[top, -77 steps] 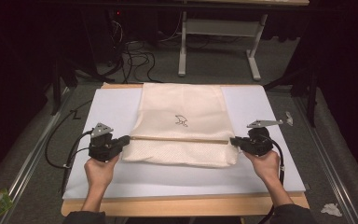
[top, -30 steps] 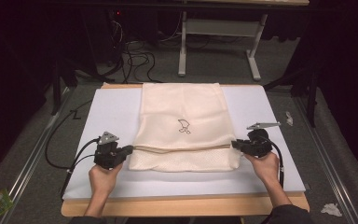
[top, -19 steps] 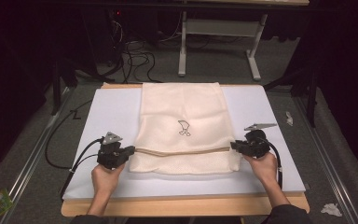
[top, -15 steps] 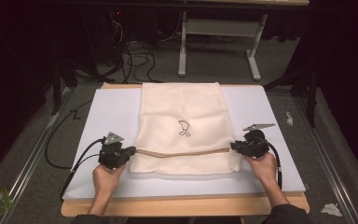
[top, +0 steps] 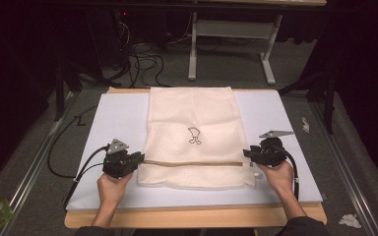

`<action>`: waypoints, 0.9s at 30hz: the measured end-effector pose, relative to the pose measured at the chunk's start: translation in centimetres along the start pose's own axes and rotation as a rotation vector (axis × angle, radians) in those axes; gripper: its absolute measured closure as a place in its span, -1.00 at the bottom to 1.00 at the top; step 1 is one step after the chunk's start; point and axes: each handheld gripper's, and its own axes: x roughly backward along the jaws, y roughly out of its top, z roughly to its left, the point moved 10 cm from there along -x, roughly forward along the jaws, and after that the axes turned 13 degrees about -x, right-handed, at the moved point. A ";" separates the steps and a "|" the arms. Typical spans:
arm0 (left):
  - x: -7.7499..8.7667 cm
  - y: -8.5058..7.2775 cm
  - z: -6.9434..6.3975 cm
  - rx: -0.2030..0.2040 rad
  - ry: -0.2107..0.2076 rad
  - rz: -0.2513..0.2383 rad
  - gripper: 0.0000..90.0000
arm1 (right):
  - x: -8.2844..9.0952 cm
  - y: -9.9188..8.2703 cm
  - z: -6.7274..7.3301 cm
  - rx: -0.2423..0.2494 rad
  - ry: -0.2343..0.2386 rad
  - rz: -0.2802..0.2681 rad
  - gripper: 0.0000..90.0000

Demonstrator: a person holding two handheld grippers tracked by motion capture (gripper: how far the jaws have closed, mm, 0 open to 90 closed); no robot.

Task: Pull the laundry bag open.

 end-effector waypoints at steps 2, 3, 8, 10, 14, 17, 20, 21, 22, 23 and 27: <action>0.5 0.3 0.2 -0.001 0.013 -0.025 0.59 | 0.6 0.2 0.1 -0.002 0.006 -0.025 0.35; 0.7 0.4 0.4 -0.002 0.017 -0.032 0.57 | 0.9 0.3 0.1 -0.006 0.007 -0.037 0.35; 1.8 0.8 1.0 -0.001 0.038 -0.068 0.46 | 2.1 0.6 -0.3 -0.015 0.012 -0.094 0.35; 2.1 0.9 1.2 0.001 0.048 -0.080 0.43 | 2.5 0.6 -0.6 -0.024 0.010 -0.107 0.36; 2.5 1.0 1.7 0.003 0.062 -0.094 0.40 | 3.2 0.3 -1.4 -0.042 0.008 -0.120 0.36; 2.8 1.0 2.0 0.007 0.074 -0.100 0.37 | 3.7 0.2 -2.1 -0.060 0.006 -0.142 0.36; 3.0 0.9 2.2 0.019 0.078 -0.107 0.36 | 4.2 0.0 -2.8 -0.087 0.010 -0.160 0.36; 3.0 0.8 2.3 0.020 0.080 -0.108 0.35 | 4.4 -0.1 -3.0 -0.097 0.016 -0.168 0.36; 3.1 0.7 2.4 0.023 0.081 -0.107 0.35 | 4.5 -0.2 -3.2 -0.104 0.018 -0.172 0.36; 3.1 0.6 2.5 0.025 0.084 -0.106 0.35 | 4.7 -0.3 -3.4 -0.106 0.017 -0.176 0.36; 3.2 0.1 2.9 0.035 0.093 -0.102 0.33 | 5.0 -0.7 -3.9 -0.127 0.011 -0.186 0.36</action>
